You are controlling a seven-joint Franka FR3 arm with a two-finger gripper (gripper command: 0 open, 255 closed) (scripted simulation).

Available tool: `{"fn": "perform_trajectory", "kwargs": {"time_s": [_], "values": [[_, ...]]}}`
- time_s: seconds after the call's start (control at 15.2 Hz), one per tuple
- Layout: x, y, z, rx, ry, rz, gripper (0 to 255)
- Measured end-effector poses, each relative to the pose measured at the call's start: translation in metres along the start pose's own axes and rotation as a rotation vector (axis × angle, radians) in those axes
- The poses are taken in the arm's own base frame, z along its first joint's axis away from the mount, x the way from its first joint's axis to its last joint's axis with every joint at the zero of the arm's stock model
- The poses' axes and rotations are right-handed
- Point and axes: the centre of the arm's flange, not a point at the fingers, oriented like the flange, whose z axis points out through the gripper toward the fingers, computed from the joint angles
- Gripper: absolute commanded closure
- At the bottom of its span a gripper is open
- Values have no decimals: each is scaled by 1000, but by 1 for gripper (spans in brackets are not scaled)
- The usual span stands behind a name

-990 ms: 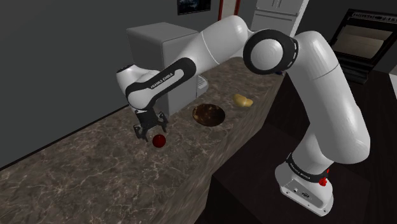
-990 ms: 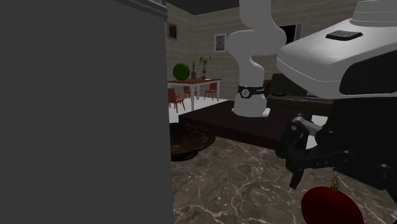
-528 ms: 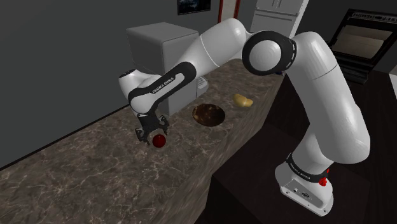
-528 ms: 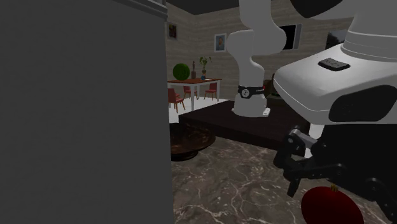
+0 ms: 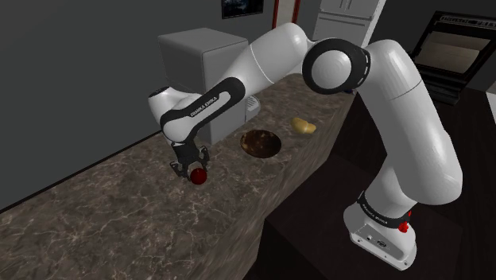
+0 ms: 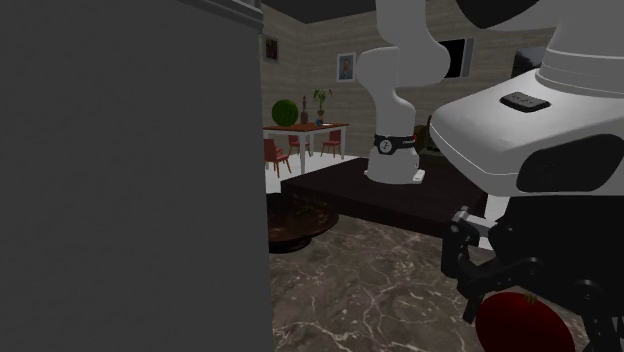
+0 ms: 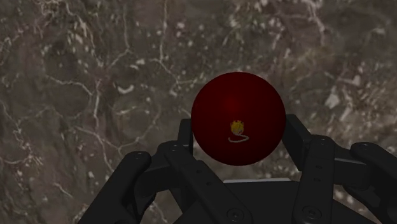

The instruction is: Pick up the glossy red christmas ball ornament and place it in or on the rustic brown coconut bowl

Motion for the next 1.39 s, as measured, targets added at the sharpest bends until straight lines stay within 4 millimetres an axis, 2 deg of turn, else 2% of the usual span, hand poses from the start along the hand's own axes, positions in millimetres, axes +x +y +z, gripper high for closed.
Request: {"fn": "perform_trajectory", "kwargs": {"time_s": [0.46, 1.39], "values": [[-2, 1, -5, 0, 0, 0, 255], [-21, 9, -74, 0, 0, 0, 255]]}}
